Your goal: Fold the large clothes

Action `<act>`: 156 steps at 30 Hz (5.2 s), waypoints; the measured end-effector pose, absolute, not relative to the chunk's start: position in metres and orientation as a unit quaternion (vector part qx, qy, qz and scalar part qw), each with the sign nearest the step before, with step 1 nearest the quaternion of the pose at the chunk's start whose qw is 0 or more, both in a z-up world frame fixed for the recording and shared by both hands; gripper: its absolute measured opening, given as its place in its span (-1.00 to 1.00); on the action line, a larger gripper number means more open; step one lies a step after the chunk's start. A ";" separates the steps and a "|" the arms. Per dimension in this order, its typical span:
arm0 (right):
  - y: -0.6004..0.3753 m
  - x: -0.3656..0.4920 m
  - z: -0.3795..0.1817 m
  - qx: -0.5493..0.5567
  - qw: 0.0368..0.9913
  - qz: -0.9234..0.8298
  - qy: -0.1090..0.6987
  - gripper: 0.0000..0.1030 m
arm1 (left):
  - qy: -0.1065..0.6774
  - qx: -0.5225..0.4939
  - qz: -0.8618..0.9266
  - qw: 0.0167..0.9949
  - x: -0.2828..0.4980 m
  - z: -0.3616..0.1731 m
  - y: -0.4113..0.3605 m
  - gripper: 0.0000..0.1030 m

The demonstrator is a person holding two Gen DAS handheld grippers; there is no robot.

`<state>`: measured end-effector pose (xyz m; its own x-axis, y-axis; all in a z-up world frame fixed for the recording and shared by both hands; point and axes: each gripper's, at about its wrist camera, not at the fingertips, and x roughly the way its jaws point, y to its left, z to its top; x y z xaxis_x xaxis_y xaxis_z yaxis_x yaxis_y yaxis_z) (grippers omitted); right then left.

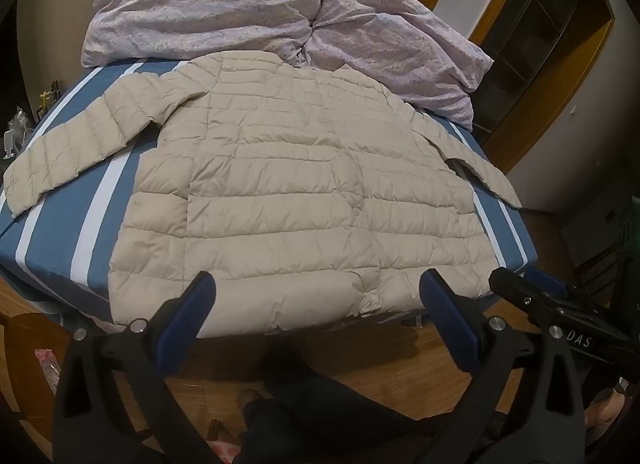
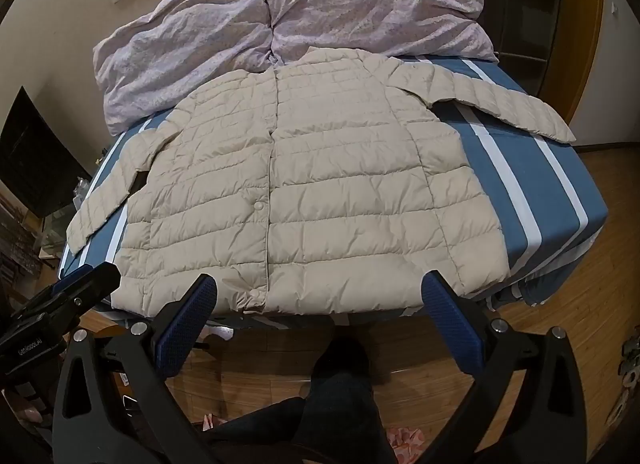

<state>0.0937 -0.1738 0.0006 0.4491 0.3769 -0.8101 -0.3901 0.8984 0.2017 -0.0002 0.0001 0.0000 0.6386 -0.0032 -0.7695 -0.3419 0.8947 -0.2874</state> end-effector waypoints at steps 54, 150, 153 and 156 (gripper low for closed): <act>-0.175 0.095 -0.001 -0.005 0.851 0.226 0.475 0.97 | 0.414 -0.208 0.096 0.881 0.000 0.000 0.000 0.95; -0.400 0.497 -0.067 0.208 0.881 -0.083 0.416 -0.92 | 0.499 -0.198 0.172 0.826 0.233 -0.082 0.131 0.95; -0.358 0.502 -0.054 0.190 0.892 -0.022 0.409 -0.92 | 0.492 -0.213 0.169 0.827 0.233 -0.079 0.135 0.95; -0.310 0.503 -0.046 0.184 0.891 0.051 0.411 -0.92 | 0.485 -0.225 0.164 0.829 0.236 -0.075 0.139 0.95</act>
